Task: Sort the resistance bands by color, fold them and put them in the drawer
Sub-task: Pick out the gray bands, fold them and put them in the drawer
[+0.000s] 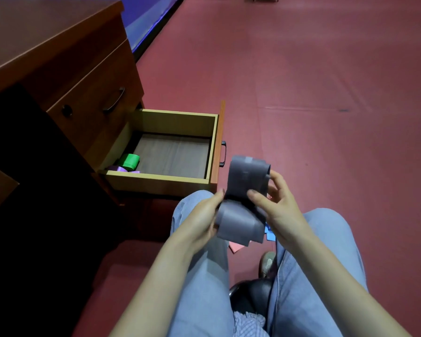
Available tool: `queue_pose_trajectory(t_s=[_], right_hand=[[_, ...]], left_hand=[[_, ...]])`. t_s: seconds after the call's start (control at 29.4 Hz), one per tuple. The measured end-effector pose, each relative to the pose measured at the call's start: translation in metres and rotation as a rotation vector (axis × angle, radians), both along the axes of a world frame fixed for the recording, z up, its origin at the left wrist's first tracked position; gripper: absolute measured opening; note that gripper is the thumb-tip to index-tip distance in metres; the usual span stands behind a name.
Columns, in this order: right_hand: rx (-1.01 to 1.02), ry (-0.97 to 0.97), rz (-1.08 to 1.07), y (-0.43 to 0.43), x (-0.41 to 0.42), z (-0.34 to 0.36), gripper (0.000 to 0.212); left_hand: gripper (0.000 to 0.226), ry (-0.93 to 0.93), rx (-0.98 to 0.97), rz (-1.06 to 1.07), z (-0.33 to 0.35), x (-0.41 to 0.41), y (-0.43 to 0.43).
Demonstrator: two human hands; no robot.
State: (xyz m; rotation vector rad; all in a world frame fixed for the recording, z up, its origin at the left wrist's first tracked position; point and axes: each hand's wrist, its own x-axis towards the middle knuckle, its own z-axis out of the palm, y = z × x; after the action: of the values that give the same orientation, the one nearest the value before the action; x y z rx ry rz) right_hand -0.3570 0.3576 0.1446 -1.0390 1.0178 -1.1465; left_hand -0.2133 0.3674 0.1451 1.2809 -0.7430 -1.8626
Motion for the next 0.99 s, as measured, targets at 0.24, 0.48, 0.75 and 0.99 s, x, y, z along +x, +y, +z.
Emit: queue_pose_trajectory(t_s=[0.24,0.48,0.75,0.99], right_hand=[[-0.116,0.19,0.111,0.005,-0.005,-0.008,0.046],[0.011,0.112,0.216,0.003,-0.007,-0.016,0.06],[0.179,-0.078,0.192,-0.019,0.003,-0.03,0.055],[0.236,0.097,0.205,-0.054,0.029,-0.036,0.05]], left_hand=[[0.056,0.282,0.039,0.084,0.004,0.001,-0.001],[0.018,0.192,-0.014,0.092,-0.01,0.001,-0.007],[0.023,0.152,-0.151,0.195,-0.024,0.017,-0.028],[0.027,0.187,-0.173,0.286,-0.039,0.03,-0.049]])
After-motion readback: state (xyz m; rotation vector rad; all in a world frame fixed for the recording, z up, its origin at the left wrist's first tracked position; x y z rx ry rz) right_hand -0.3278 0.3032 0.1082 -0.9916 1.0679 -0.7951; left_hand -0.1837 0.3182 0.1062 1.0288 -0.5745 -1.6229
